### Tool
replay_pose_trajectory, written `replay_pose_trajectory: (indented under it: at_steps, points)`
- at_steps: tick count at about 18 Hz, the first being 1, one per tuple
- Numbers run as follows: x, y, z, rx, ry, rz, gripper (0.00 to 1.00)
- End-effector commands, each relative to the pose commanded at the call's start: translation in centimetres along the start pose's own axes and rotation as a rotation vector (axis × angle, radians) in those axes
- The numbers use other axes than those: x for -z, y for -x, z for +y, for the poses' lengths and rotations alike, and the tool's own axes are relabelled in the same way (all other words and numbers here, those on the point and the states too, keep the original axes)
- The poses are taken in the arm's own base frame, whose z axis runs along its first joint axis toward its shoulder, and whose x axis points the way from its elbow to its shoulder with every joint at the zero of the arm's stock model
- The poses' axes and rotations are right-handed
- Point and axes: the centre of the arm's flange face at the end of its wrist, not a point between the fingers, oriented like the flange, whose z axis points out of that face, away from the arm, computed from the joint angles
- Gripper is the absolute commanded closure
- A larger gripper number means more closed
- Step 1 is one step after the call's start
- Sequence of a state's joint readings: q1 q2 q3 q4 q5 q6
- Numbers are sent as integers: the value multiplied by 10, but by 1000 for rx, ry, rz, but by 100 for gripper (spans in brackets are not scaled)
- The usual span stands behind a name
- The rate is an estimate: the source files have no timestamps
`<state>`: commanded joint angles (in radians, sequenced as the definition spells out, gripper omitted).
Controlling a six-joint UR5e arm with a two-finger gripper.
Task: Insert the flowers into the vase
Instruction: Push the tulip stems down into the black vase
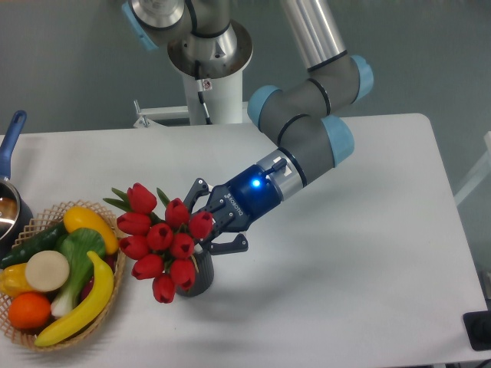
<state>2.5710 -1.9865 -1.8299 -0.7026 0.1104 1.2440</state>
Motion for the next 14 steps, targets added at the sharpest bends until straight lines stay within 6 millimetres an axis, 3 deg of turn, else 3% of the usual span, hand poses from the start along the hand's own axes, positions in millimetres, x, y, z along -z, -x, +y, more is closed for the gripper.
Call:
replay_pose_trajectory:
  at_steps: [14]
  points:
    - [-1,-12,27,2,3,3,66]
